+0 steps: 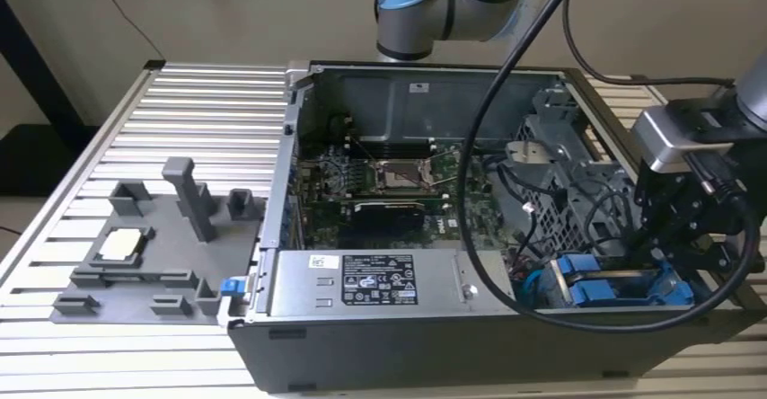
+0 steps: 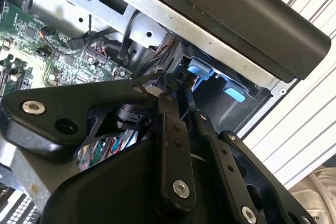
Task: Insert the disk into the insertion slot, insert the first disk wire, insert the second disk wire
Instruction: 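Insert the first disk wire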
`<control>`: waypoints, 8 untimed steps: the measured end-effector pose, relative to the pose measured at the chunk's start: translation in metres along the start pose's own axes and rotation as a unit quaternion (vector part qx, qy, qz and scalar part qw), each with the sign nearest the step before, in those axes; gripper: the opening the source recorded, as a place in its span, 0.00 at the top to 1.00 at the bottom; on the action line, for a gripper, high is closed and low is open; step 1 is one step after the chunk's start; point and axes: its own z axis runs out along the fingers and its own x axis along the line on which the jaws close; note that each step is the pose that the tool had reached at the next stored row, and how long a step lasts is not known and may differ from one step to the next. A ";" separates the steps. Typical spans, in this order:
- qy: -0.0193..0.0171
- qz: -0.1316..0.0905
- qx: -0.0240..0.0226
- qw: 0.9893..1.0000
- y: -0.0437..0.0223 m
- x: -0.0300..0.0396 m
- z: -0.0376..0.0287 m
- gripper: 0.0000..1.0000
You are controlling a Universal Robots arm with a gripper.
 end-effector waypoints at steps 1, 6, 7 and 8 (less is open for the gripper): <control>0.000 0.000 0.000 1.000 0.0000 0.0001 0.0005 0.80; 0.000 0.000 0.000 1.000 -0.0002 -0.0005 -0.0060 0.73; 0.000 0.000 0.000 1.000 -0.0003 -0.0008 -0.0099 0.73; 0.000 0.000 0.000 1.000 -0.0003 -0.0011 -0.0137 0.73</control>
